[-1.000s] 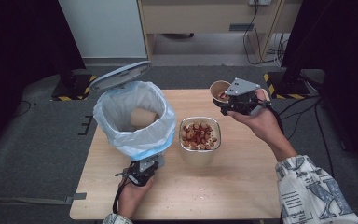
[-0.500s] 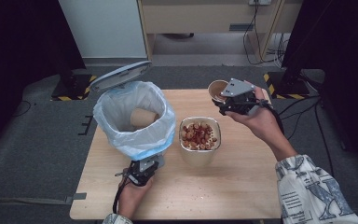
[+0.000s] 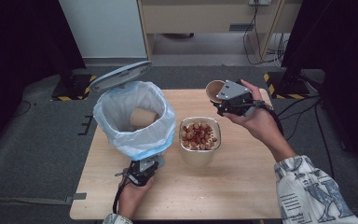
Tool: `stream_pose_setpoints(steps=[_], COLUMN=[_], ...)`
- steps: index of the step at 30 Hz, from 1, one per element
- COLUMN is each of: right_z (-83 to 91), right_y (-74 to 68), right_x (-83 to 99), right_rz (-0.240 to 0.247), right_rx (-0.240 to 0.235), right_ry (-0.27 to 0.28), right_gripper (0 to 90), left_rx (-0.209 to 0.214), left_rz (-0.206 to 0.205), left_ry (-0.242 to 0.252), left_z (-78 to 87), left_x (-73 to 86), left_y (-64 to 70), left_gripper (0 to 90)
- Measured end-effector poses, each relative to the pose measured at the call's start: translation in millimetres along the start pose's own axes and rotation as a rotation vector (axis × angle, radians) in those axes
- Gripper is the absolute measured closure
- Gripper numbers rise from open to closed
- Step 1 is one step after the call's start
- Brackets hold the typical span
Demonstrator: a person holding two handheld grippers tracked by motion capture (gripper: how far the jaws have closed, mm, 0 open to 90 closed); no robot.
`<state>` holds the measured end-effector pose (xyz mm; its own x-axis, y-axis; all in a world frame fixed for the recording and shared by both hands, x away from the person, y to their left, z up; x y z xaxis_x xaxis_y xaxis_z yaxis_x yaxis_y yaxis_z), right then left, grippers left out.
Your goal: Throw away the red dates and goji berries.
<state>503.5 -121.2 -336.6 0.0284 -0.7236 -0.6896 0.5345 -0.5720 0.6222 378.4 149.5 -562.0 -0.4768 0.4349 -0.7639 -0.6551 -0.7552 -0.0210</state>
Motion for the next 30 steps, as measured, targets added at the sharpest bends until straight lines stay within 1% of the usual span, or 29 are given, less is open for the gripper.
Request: stream_pose_setpoints(steps=[4, 14, 15, 17, 21, 23, 26, 30], right_z=[-0.9, 0.1, 0.7, 2.0, 4.5, 5.2, 6.1, 7.2], right_y=[1.5, 3.1, 3.6, 4.3, 4.9, 4.2, 3.1, 3.2], right_x=[-1.1, -5.6, -6.2, -7.8, -10.7, -12.5, -15.0, -17.5], right_rz=[0.013, 0.028, 0.036, 0.046, 0.105, 0.122, 0.14, 0.151], right_rx=[0.008, 0.007, 0.008, 0.012, 0.031, 0.035, 0.033, 0.041], right_ry=[-0.005, -0.001, 0.001, 0.002, -0.003, -0.003, 0.001, 0.004], right_gripper=[34.0, 34.0, 34.0, 33.9, 33.9, 33.9, 33.9, 33.8], left_rx=[0.0, 0.002, -0.001, 0.0, 0.0, 0.0, 0.0, 0.0], left_rz=[0.001, 0.005, -0.005, -0.001, 0.001, 0.001, 0.002, 0.001], left_ry=[0.0, 0.001, -0.01, -0.005, -0.004, -0.004, -0.004, -0.004], left_z=[0.0, 0.1, 0.8, 0.6, 0.5, 0.5, 0.5, 0.5], left_x=[0.0, 0.1, 0.7, 0.5, 0.5, 0.5, 0.5, 0.5], left_y=[-0.1, -0.2, -1.2, -1.0, -0.8, -0.8, -0.7, -0.8], left_gripper=[89.4, 89.4, 89.4, 89.3, 89.4, 89.4, 89.4, 89.4])
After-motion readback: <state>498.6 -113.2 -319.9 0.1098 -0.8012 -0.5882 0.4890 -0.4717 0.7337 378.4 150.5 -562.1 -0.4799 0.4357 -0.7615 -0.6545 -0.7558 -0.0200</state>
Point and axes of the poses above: each handheld gripper's, and its own axes: z roughly backward along the jaws, x roughly out of its underside, y roughly to its right, the point moved 6 cm from there along -z, roughly forward along the jaws, and after that the axes turned 6 degrees about x, right-handed, at the moved point
